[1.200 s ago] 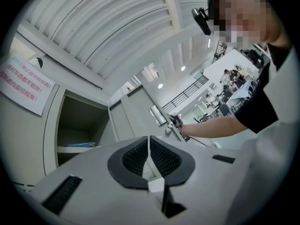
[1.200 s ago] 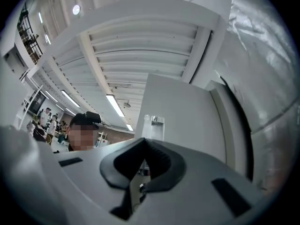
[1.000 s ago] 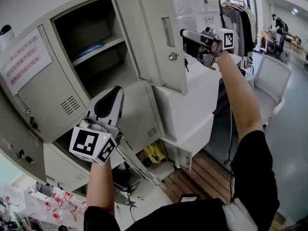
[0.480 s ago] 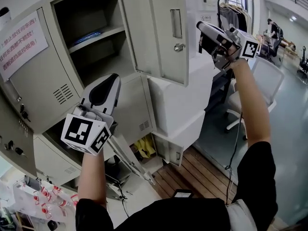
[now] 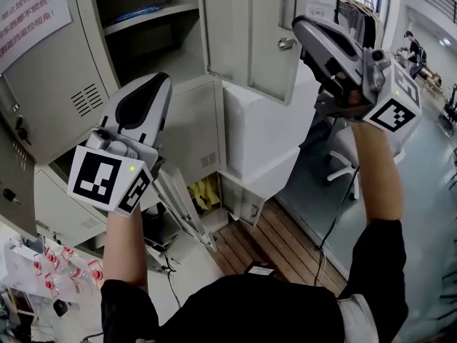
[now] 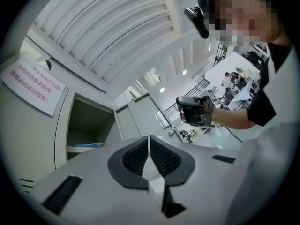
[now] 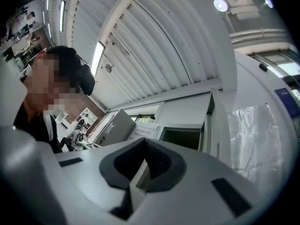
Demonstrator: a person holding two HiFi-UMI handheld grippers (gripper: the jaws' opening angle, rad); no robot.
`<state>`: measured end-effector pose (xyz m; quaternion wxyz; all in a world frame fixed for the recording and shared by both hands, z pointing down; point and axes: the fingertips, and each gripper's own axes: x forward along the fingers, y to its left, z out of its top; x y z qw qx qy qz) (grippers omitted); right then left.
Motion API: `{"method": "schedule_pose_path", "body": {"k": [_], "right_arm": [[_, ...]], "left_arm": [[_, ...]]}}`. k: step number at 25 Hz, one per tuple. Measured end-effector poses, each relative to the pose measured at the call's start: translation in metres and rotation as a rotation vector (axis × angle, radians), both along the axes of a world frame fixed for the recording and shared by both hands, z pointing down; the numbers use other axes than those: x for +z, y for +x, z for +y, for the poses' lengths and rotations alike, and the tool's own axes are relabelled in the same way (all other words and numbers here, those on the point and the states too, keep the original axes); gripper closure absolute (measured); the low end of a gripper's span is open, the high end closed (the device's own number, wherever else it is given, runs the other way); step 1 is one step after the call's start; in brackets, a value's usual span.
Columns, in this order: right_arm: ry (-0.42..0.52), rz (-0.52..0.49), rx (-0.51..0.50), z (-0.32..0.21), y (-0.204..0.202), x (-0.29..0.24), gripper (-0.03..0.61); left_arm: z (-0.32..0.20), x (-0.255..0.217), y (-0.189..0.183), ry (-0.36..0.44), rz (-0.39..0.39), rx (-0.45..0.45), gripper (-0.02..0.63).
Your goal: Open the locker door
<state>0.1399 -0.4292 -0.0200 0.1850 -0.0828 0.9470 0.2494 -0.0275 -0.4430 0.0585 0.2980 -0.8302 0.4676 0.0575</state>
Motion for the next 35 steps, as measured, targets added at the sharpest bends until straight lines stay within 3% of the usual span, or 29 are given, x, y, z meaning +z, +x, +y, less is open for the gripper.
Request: {"method": "schedule_pose_path", "body": {"k": [9,15,21,25,30,35], "right_arm": [[-0.047,-0.107,-0.018,0.038,-0.058,0.076,0.568],[-0.149,-0.131,-0.101,0.056,-0.09,0.137,0.568],[-0.227,-0.108,-0.09,0.071,-0.116,0.214,0.568],[-0.327,-0.088,-0.096,0.089,-0.137,0.268,0.568],[-0.427,-0.013,-0.023,0.126,-0.167,0.34,0.568],[-0.531,0.057,-0.014,0.174,-0.168,0.4,0.568]], "left_arm": [[0.04,0.031,-0.02,-0.007,0.004,-0.035,0.595],[0.073,0.071,-0.03,-0.082,0.036,-0.04,0.595],[0.096,0.133,-0.046,-0.186,0.052,-0.068,0.595],[0.119,0.188,-0.062,-0.231,0.078,-0.021,0.595],[0.163,0.261,-0.083,-0.308,0.107,0.06,0.596],[0.21,0.321,-0.063,-0.438,0.144,0.128,0.596]]}}
